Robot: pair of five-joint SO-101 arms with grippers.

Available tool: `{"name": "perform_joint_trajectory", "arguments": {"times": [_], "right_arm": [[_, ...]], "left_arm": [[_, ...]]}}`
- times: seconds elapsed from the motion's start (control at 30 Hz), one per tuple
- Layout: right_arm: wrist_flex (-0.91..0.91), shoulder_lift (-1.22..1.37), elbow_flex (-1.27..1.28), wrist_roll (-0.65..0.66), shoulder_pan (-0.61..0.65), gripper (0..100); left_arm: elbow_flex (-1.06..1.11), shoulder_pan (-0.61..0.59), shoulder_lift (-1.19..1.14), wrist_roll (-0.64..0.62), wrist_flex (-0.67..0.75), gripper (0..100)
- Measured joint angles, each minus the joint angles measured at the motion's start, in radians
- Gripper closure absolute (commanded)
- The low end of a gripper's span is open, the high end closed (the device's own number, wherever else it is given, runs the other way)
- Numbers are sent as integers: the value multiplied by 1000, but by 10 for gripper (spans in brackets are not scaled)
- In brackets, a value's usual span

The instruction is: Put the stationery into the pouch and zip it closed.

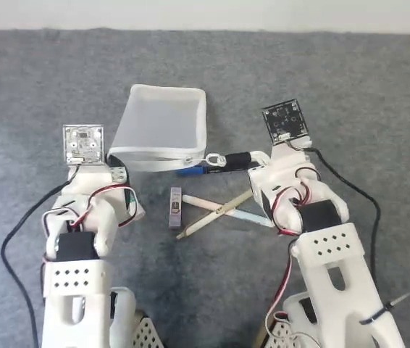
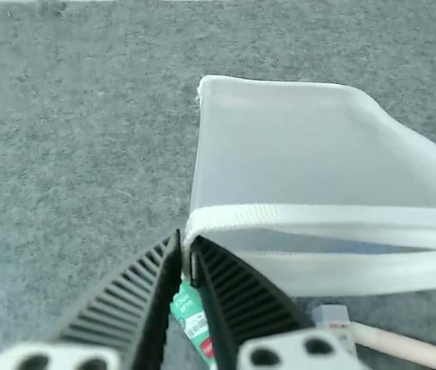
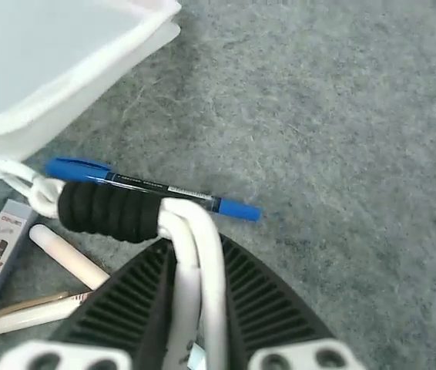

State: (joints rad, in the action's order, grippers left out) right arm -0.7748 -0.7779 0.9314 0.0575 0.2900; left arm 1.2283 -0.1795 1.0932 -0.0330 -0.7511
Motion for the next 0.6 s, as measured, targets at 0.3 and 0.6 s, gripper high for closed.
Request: {"name": "perform_joint_trajectory", "arguments": {"times": [0.3, 0.6], "right_arm": [[-78, -158, 0, 15, 52, 992], [-137, -290, 2, 52, 97, 992]], "left_arm": [[0, -14, 0, 0, 0, 823], [0, 20, 0, -81, 0, 773]]}}
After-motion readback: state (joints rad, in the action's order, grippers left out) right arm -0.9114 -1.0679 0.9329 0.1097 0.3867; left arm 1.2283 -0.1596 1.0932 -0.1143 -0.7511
